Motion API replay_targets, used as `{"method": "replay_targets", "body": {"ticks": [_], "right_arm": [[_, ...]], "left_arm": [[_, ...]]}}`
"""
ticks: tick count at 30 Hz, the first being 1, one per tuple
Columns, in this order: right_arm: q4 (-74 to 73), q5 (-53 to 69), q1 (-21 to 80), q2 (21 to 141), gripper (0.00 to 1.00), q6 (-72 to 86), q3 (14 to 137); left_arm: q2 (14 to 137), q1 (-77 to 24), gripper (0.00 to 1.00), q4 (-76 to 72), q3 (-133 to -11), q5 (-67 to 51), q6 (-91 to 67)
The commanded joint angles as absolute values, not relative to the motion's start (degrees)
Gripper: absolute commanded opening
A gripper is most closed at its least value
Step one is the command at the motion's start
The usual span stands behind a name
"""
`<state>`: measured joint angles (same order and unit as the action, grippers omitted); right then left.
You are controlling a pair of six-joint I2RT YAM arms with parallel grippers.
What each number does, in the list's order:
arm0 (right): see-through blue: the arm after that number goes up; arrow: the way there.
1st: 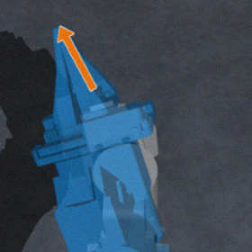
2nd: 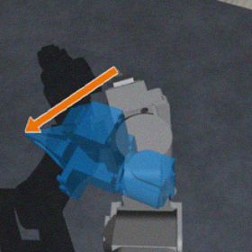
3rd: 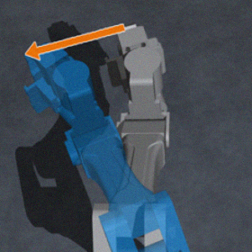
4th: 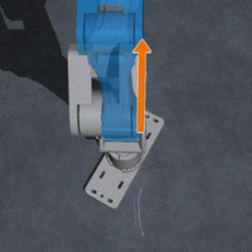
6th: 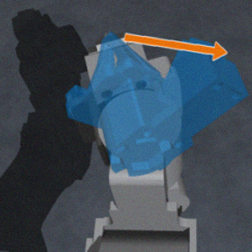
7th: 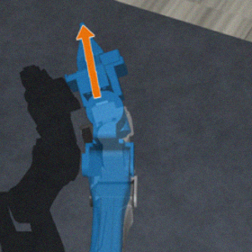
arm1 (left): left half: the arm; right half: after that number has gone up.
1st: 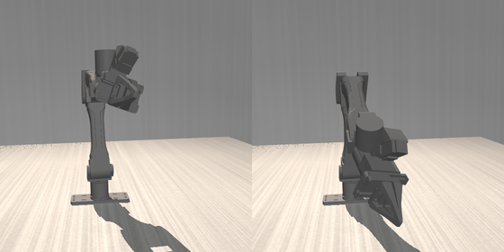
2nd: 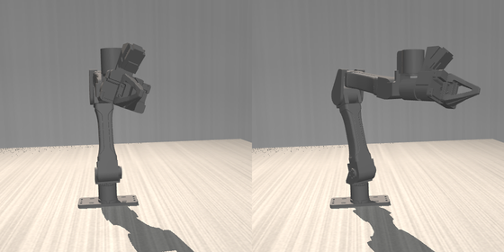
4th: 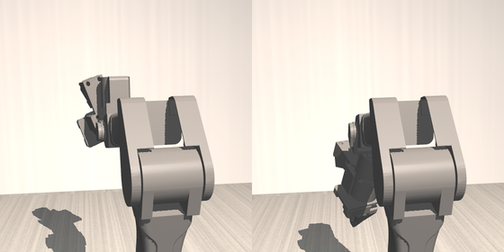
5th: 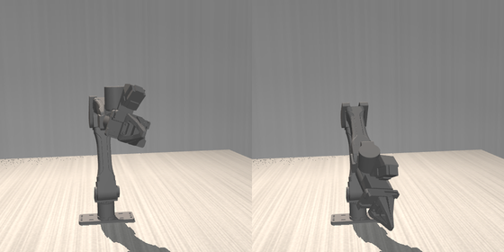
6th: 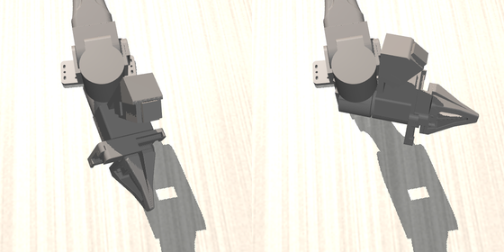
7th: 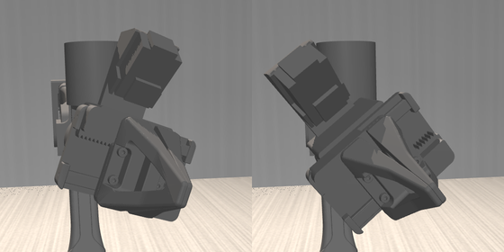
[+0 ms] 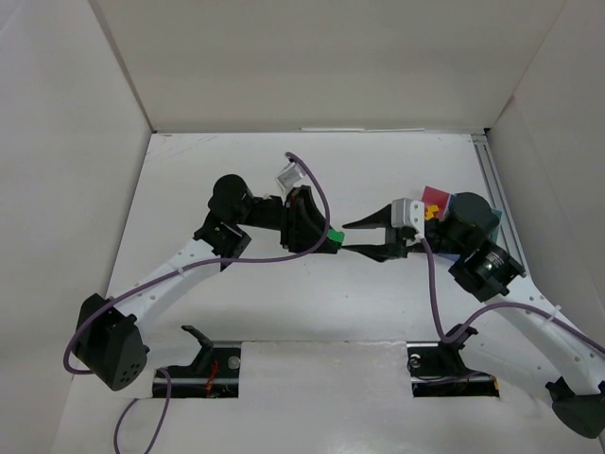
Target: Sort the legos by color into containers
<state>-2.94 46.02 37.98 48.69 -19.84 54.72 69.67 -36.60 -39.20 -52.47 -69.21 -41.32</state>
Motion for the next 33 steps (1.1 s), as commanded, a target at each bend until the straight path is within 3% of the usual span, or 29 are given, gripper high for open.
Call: {"method": "replay_targets", "body": {"ticks": [1,13,28,33], "right_arm": [[-2.9,48.1,38.5,49.7,0.46,-21.4,57.7],[-3.4,48.7,38.5,50.8,0.43,-22.0,58.2],[-4.5,46.1,39.6,50.8,0.53,-22.0,58.2],[-4.5,44.0,39.6,50.3,0.37,-20.7,58.7]], "left_arm": [[67.3,-37.3,0.26,-43.2,-52.4,-71.2,-39.9],[67.3,-37.9,0.24,-43.2,-52.4,-69.6,-39.4],[67.3,-37.9,0.17,-43.2,-52.9,-66.3,-40.6],[66.8,-37.9,0.17,-43.2,-52.3,-66.3,-40.6]]}}
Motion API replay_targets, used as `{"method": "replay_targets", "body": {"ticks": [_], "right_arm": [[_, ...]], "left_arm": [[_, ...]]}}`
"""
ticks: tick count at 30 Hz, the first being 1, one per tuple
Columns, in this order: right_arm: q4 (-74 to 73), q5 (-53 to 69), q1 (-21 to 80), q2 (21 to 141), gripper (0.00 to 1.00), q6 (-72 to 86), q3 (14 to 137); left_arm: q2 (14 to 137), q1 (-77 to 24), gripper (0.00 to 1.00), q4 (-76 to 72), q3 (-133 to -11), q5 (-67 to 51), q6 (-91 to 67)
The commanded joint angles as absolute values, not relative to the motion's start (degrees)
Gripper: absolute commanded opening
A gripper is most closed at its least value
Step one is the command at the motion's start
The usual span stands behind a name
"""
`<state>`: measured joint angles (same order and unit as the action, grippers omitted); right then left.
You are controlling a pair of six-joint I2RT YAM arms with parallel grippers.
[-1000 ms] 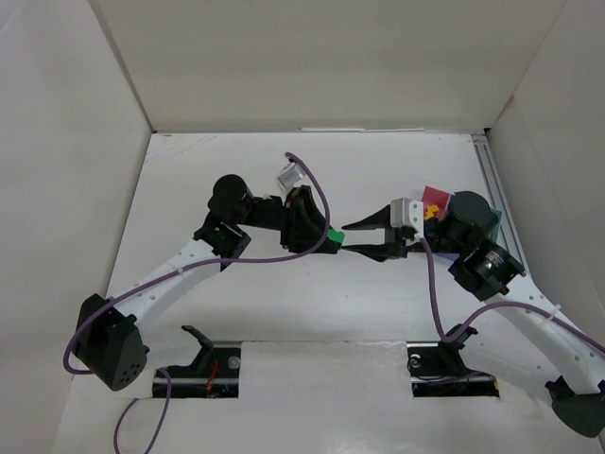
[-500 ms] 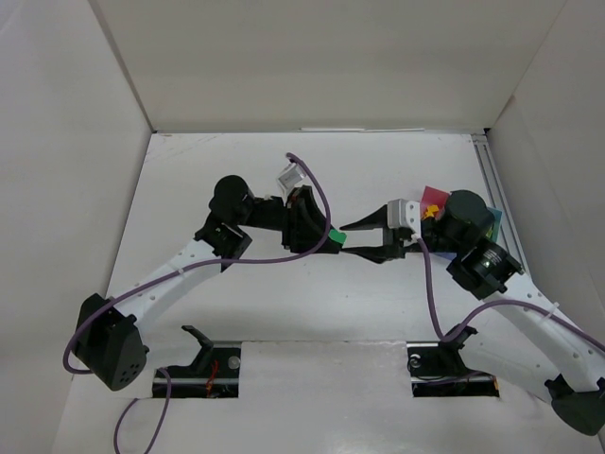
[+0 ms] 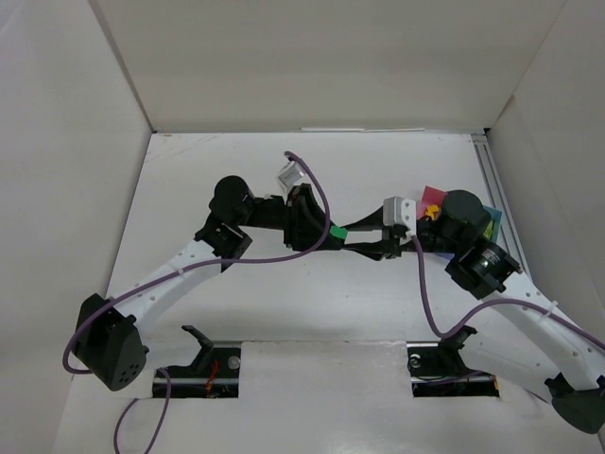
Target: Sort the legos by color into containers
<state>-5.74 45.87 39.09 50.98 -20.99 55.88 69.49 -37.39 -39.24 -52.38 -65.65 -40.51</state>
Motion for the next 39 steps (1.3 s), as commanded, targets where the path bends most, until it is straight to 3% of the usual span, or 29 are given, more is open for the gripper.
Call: {"method": "replay_targets", "body": {"ticks": [1,6,10,11,14,15,18,19,25,27,30,31,32,34,35,39], "right_arm": [[-4.5,43.4,39.6,50.3,0.35,-20.7,58.7],[-3.3,42.7,39.6,50.3,0.20,-19.5,58.7],[-3.3,40.4,39.6,50.3,0.00,-18.3,58.7],[-3.3,38.3,39.6,50.3,0.00,-18.3,58.7],[-3.3,34.6,39.6,51.0,0.00,-16.0,59.3],[-3.3,34.0,39.6,51.6,0.00,-16.0,59.8],[-4.0,31.8,39.6,51.6,0.00,-14.1,60.5],[-4.0,31.3,39.6,51.6,0.00,-13.5,60.5],[-10.4,19.7,39.6,51.6,0.00,-11.2,62.8],[-12.1,15.1,38.4,51.6,0.00,-9.2,63.5],[-16.7,5.4,33.3,52.9,0.00,-3.5,65.6],[-20.2,4.0,31.2,53.6,0.00,-2.5,66.3],[-22.0,-0.2,29.1,54.6,0.00,-0.6,66.3],[-25.2,-2.6,22.2,57.9,0.00,3.8,67.0],[-28.9,-5.7,19.7,59.1,0.00,5.7,67.0],[-36.6,-9.7,6.6,65.1,0.00,12.0,66.9]], "left_arm": [[66.8,-37.9,0.17,-43.2,-52.3,-66.3,-40.6],[67.3,-37.9,0.20,-43.2,-51.8,-66.3,-41.1],[67.3,-37.9,0.32,-43.2,-51.8,-66.3,-41.1],[67.3,-37.9,0.41,-43.2,-51.8,-66.3,-41.1],[67.3,-37.9,0.50,-42.1,-51.8,-66.3,-41.1],[67.3,-37.9,0.64,-41.0,-52.3,-66.3,-39.8],[67.3,-37.9,0.70,-36.7,-52.8,-65.6,-38.4],[67.3,-37.9,0.82,-36.7,-52.8,-65.6,-37.9],[67.3,-36.7,0.96,-35.8,-52.8,-64.7,-37.9],[66.8,-35.1,1.00,-28.7,-53.5,-62.9,-35.6],[66.8,-33.4,1.00,-17.8,-56.7,-53.8,-30.0],[66.8,-33.4,1.00,-6.9,-58.3,-48.4,-28.5],[67.5,-33.4,1.00,-1.3,-60.3,-33.3,-27.9],[69.7,-33.4,1.00,14.5,-66.3,-16.1,-30.0],[70.7,-33.4,1.00,19.3,-68.2,0.9,-32.0],[73.9,-33.4,1.00,32.8,-73.6,19.2,-38.7]]}}
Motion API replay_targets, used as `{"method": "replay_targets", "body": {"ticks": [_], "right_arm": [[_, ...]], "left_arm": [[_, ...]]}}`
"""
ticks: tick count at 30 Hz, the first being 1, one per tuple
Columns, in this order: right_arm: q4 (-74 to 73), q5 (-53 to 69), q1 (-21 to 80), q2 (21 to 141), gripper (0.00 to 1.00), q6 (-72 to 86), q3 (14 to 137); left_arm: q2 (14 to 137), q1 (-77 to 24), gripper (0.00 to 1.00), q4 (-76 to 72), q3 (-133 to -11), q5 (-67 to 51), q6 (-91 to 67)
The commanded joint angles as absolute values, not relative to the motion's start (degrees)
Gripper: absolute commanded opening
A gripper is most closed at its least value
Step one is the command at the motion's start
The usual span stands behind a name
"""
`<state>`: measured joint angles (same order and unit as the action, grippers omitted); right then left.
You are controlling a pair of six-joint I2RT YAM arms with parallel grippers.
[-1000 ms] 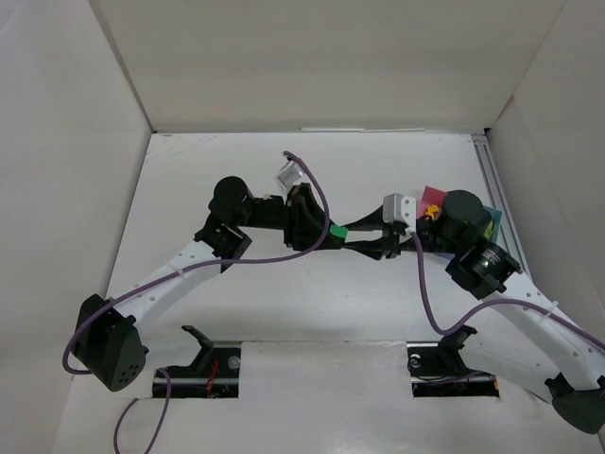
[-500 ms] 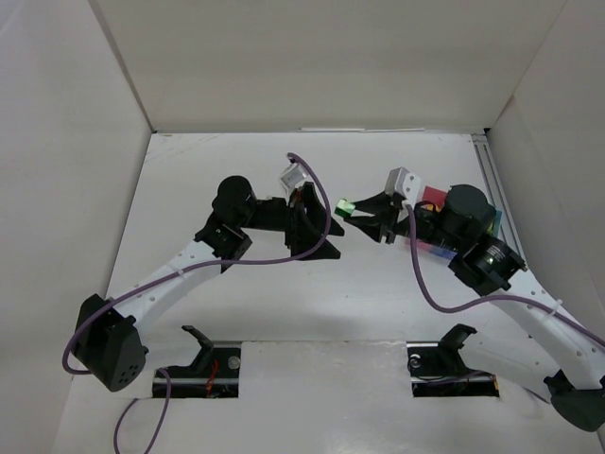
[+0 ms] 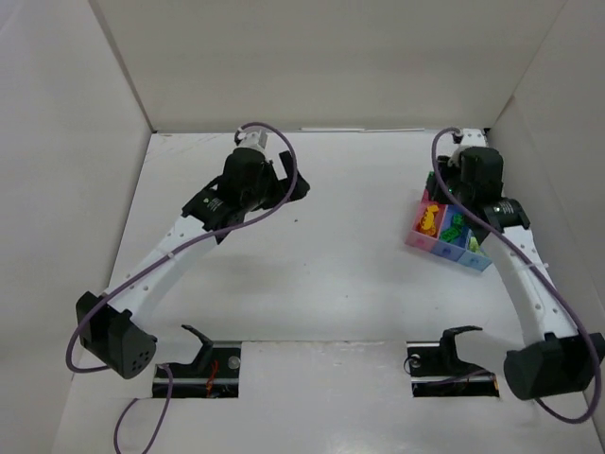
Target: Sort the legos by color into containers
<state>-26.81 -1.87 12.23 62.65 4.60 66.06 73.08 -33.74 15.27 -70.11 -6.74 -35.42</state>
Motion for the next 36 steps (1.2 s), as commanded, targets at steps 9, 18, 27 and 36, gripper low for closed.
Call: {"method": "replay_targets", "body": {"ticks": [9,18,27,36], "right_arm": [[-37.3,-10.0,-7.5,75.1,0.00,11.4,64.0],[-37.8,-10.7,-8.5,81.9,0.00,11.9,65.2],[-38.8,-10.1,-8.5,80.9,0.62,12.0,66.4],[-37.9,-4.7,-8.5,71.7,1.00,8.7,68.3]], "left_arm": [[70.6,-28.1,1.00,27.1,-70.2,16.1,-38.1],[70.6,-25.2,1.00,26.5,-69.7,14.9,-37.1],[70.6,-24.7,1.00,26.5,-70.2,14.3,-36.6],[66.8,-24.7,1.00,27.6,-69.4,14.8,-36.6]]}}
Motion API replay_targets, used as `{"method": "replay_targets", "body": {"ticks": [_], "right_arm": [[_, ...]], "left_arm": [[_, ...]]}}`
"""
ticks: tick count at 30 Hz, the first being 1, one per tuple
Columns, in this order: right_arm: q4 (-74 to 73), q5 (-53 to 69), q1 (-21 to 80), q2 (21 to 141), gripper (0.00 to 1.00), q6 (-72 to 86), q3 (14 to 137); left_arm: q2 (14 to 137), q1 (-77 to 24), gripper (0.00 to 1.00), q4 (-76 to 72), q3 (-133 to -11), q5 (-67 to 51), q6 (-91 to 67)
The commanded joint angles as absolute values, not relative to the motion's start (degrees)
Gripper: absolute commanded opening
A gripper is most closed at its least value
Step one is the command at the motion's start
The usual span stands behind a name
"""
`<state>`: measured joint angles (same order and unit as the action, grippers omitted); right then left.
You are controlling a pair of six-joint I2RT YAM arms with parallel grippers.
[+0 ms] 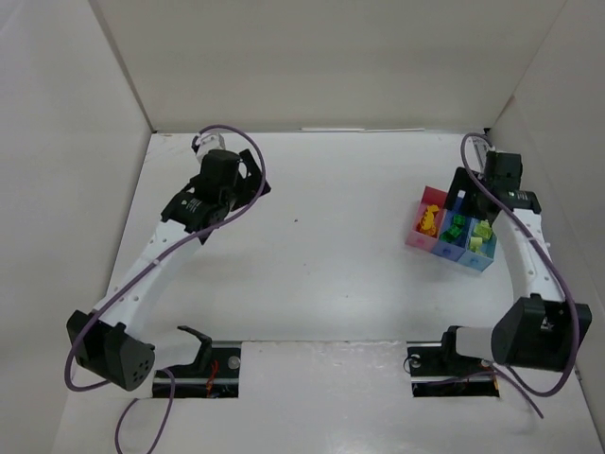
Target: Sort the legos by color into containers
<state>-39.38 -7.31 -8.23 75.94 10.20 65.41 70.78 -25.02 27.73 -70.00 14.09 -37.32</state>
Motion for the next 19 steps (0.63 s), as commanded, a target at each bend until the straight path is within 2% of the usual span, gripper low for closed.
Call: {"method": "replay_targets", "body": {"ticks": [1,9,19], "right_arm": [[-36.3,-3.9,-8.5,69.0,1.00,8.2,68.3],[-30.3,0.1,-8.5,57.6,1.00,8.7,63.4],[-30.3,0.1,-8.5,55.1,1.00,7.6,62.3]], "left_arm": [[66.0,-24.7,1.00,27.6,-68.9,14.9,-36.6],[58.8,-24.7,1.00,29.7,-65.6,17.4,-37.9],[53.5,-24.7,1.00,33.4,-62.1,18.7,-40.1]]}}
